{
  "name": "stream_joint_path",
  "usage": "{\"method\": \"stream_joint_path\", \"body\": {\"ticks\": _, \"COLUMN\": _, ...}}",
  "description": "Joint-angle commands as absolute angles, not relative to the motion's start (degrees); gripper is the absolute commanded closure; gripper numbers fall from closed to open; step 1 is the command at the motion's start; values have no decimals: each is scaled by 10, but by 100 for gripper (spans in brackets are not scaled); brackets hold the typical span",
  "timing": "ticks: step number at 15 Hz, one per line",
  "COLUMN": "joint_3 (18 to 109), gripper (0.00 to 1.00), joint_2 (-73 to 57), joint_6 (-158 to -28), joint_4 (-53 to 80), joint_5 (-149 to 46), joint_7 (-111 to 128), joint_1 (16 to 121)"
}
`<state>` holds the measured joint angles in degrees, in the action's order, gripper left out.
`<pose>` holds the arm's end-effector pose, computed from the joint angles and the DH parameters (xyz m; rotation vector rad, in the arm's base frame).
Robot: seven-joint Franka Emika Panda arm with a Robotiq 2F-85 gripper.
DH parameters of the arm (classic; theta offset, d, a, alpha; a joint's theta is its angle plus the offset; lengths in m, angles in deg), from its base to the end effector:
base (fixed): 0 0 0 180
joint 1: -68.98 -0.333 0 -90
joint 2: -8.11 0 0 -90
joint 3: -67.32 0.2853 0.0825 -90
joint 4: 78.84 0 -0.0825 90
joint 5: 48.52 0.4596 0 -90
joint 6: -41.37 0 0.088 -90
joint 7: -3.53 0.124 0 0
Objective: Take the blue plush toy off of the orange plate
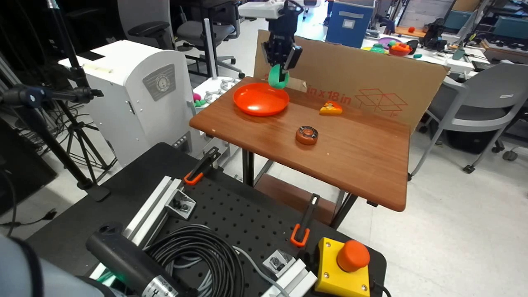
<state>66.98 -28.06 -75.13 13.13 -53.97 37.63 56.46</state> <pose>0.6942 0.1431 0.1567 2.9352 -0.4897 -0.2295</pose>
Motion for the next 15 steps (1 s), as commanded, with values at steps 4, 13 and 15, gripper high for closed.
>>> {"method": "stream_joint_path", "body": {"ticks": 4, "joint_3": 616, "gripper": 94, "joint_2": -253, "joint_6": -721, "joint_4": 80, "joint_5": -491, "joint_7": 376, "joint_1": 659}}
{"method": "stream_joint_path", "body": {"ticks": 13, "joint_3": 563, "gripper": 94, "joint_2": -402, "joint_6": -681, "joint_4": -67, "joint_5": -497, "joint_7": 464, "joint_1": 712}}
{"method": "stream_joint_path", "body": {"ticks": 15, "joint_3": 556, "gripper": 94, "joint_2": -441, "joint_6": -679, "joint_4": -98, "joint_5": -500, "joint_7": 492, "joint_1": 713}}
